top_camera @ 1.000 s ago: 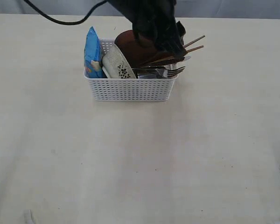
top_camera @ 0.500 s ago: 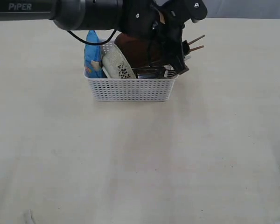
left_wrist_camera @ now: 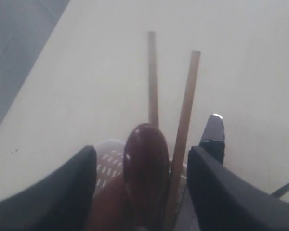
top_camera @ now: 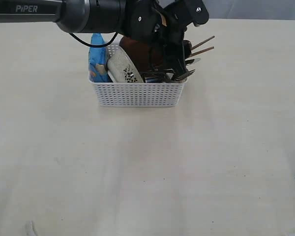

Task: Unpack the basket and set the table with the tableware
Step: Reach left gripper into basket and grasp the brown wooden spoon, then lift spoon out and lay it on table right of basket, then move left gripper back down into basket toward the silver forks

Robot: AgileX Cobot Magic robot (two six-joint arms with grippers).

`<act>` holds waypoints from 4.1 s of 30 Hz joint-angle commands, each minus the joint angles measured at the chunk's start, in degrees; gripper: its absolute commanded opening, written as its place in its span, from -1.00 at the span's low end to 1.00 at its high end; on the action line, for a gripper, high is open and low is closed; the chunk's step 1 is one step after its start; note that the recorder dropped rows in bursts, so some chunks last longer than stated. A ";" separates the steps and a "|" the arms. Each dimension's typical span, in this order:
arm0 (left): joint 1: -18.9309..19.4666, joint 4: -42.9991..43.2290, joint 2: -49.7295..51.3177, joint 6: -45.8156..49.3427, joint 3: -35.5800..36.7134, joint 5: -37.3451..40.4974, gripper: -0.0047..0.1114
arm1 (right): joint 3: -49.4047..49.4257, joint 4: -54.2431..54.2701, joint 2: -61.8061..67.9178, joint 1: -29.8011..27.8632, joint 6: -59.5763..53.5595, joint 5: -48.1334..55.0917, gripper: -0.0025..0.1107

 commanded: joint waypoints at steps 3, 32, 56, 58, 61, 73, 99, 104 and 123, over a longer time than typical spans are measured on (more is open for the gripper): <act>0.47 -0.26 -0.16 -0.01 -0.09 1.70 -0.44 | 0.14 -0.60 -0.27 -0.16 0.00 -0.49 -0.96; 0.47 -4.00 -10.67 -0.78 -0.09 10.20 -0.92 | 0.14 -0.60 -0.27 -0.16 0.00 -0.49 -0.96; -11.15 -25.91 -24.15 10.63 8.02 25.76 -0.92 | 0.14 -0.48 -0.27 -0.16 -0.01 -0.49 -0.96; -15.43 -26.28 -21.28 11.07 10.53 14.67 -0.92 | 0.14 -0.48 -0.27 -0.16 -0.01 -0.49 -0.96; -18.37 -26.51 -12.38 10.67 9.53 4.51 -0.92 | 0.14 -0.48 -0.27 -0.16 -0.01 -0.49 -0.96; -16.77 -22.82 0.62 7.79 4.52 0.26 -0.92 | 0.14 -0.48 -0.27 -0.16 -0.01 -0.49 -0.96; -11.13 -10.82 -6.90 -7.82 0.22 12.26 -0.12 | 0.14 -0.48 -0.27 -0.16 -0.01 -0.49 -0.96; -5.41 7.98 -6.77 -22.80 -8.74 32.36 -0.13 | 0.14 -0.48 -0.27 -0.16 -0.01 -0.49 -0.96; 0.53 10.51 -4.08 -16.41 -10.75 36.15 -0.13 | 0.14 -0.38 -0.27 -0.16 -0.01 -0.49 -0.96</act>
